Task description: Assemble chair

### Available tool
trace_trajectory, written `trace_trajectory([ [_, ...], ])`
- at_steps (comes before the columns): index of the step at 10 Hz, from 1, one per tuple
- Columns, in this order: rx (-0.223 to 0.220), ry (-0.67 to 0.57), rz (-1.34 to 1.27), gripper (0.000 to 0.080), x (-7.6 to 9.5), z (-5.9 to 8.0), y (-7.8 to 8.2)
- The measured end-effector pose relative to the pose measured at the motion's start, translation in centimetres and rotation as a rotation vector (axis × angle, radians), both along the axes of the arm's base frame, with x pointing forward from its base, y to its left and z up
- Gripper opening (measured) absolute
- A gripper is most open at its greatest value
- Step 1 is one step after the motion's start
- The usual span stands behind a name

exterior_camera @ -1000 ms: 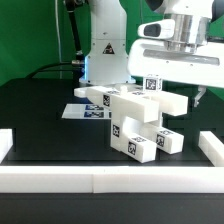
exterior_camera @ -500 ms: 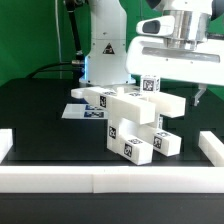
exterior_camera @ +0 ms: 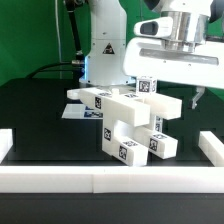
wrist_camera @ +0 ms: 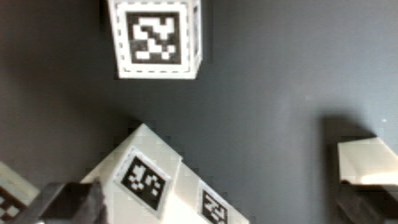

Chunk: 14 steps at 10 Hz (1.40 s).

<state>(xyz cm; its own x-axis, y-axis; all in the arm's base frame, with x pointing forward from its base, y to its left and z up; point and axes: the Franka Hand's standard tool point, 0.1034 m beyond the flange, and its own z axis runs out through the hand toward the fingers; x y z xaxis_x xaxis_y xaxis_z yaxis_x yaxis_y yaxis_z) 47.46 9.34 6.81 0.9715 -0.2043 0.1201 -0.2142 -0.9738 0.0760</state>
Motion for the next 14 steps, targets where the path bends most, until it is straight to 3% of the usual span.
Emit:
trace_trajectory([
  [6,-0.024,0.009,0.032,0.0648,0.8,-0.7,-2.6],
  [13,-0.028,0.015,0.032,0.0648,0.6,-1.0,-2.7],
  [14,-0.020,0.021,0.035,0.0648,-0.1,-0.8,-2.5],
])
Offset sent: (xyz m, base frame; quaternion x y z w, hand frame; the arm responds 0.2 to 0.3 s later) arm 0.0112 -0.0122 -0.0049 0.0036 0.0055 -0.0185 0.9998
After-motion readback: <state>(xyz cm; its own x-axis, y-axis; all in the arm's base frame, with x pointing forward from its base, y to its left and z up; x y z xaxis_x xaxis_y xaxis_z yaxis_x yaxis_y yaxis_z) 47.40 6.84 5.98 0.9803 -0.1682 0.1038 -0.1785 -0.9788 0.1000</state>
